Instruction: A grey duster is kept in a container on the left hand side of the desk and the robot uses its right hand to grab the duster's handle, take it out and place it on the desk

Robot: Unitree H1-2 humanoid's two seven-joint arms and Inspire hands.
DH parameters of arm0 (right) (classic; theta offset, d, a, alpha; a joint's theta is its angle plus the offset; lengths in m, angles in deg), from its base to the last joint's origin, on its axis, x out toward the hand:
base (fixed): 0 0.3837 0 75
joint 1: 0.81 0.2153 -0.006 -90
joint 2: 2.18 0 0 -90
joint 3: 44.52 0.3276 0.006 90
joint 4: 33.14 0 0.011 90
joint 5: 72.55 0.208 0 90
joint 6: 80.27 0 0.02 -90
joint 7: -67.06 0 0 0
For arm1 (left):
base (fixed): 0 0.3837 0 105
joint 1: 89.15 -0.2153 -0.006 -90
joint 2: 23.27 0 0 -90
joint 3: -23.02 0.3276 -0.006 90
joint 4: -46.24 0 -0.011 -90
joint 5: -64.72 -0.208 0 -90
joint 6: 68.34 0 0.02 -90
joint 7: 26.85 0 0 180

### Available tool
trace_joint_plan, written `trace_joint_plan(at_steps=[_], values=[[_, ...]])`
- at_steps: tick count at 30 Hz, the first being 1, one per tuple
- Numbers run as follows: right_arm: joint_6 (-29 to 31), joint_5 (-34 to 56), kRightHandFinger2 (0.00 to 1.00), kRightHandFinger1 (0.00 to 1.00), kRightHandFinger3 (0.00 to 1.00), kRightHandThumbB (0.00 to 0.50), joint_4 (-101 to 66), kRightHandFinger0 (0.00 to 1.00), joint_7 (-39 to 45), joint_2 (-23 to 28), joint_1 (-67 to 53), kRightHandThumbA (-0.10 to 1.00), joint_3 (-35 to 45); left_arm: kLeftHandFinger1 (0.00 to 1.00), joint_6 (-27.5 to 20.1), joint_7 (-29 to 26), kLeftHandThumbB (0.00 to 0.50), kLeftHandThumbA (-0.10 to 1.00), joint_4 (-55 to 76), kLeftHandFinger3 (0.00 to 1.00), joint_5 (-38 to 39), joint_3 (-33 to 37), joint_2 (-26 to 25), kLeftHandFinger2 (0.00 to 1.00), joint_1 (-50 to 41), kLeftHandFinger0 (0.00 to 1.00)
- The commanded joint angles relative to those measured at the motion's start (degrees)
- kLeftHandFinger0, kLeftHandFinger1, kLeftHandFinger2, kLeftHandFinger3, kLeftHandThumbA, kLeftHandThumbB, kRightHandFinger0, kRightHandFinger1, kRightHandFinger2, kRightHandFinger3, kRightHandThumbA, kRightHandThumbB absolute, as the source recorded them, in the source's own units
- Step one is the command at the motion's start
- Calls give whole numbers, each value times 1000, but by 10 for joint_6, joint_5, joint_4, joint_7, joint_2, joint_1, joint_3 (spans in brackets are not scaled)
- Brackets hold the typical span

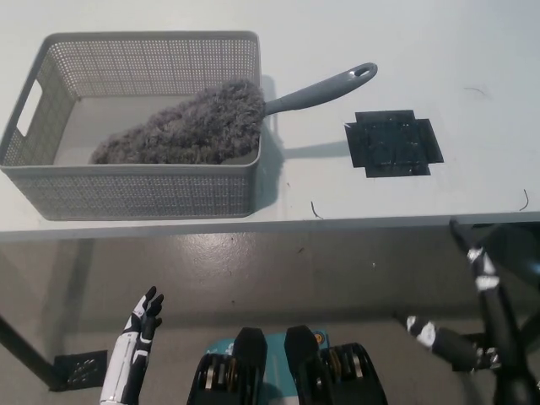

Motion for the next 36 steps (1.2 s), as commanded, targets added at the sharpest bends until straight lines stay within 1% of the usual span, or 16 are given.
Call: trace_joint_plan(at_steps=[1, 4, 6, 10, 11, 12, 14, 17, 21, 23, 27, 29, 32, 34, 35, 36], values=[[-172, -200, 1000, 1000, 1000, 495, -313, 1000, 178, 40, 189, 983, 37, 1000, -73, -19, 4, 1000, 10, 1000, -19, -2, -7, 1000, 5, 1000], [-206, -250, 1000, 1000, 1000, 500, -321, 1000, 241, 37, 254, 928, 24, 1000, -70, -17, 13, 1000, 10, 1000, -17, -2, -7, 1000, 5, 1000], [-219, -300, 1000, 1000, 1000, 500, -314, 1000, 292, 31, 298, 883, 10, 1000, -75, -20, 2, 1000, 6, 1000, -21, -2, -7, 1000, 8, 1000], [-226, -356, 1000, 1000, 1000, 500, -270, 1000, 333, 16, 354, 874, -19, 1000, -70, -18, 13, 1000, 6, 1000, -19, -2, -8, 1000, 8, 1000], [-232, -369, 1000, 1000, 1000, 500, -252, 1000, 343, 12, 370, 843, -28, 1000, -67, -18, 13, 1000, 9, 1000, -20, -2, -8, 1000, 6, 1000], [-236, -377, 1000, 1000, 1000, 500, -235, 1000, 348, 10, 383, 841, -36, 1000, -65, -18, 15, 1000, 10, 1000, -21, -2, -8, 1000, 6, 1000], [-244, -402, 1000, 1000, 1000, 500, -198, 1000, 365, 7, 406, 909, -53, 1000, -69, -18, 7, 1000, 9, 1000, -23, -1, -9, 1000, 5, 1000], [-247, -415, 1000, 1000, 1000, 500, -149, 1000, 357, 8, 427, 1000, -71, 1000, -68, -14, 9, 1000, 10, 1000, -20, 0, -10, 1000, 5, 1000], [-258, -445, 1000, 1000, 1000, 500, -85, 1000, 356, 11, 459, 1000, -92, 1000, -57, -8, 0, 1000, 16, 1000, -17, 2, -12, 1000, 5, 1000], [-270, -453, 1000, 1000, 1000, 500, -51, 1000, 355, 10, 474, 1000, -100, 1000, -55, -7, 16, 1000, 17, 1000, -16, 1, -12, 1000, 5, 1000], [-286, -471, 1000, 1000, 1000, 500, 9, 1000, 353, 16, 493, 1000, -116, 1000, -50, -7, 11, 1000, 21, 1000, -19, 2, -12, 1000, 3, 1000], [-293, -480, 1000, 1000, 1000, 500, 33, 1000, 354, 21, 502, 1000, -123, 1000, -59, -11, 0, 1000, 17, 1000, -24, 2, -12, 1000, 5, 1000], [-299, -486, 1000, 1000, 1000, 500, 52, 1000, 355, 23, 514, 1000, -131, 1000, -53, -8, 24, 1000, 19, 1000, -21, 1, -14, 1000, 7, 1000], [-305, -489, 1000, 1000, 1000, 500, 70, 1000, 354, 23, 525, 1000, -136, 1000, -50, -6, 23, 1000, 20, 1000, -20, 1, -14, 1000, 8, 1000], [-308, -494, 1000, 1000, 1000, 500, 84, 1000, 356, 24, 534, 1000, -141, 1000, -60, -6, 1, 1000, 14, 1000, -20, 2, -16, 1000, 9, 1000], [-310, -498, 1000, 1000, 1000, 500, 96, 1000, 355, 24, 541, 1000, -145, 1000, -64, -6, 0, 1000, 13, 1000, -20, 2, -17, 1000, 9, 1000]])
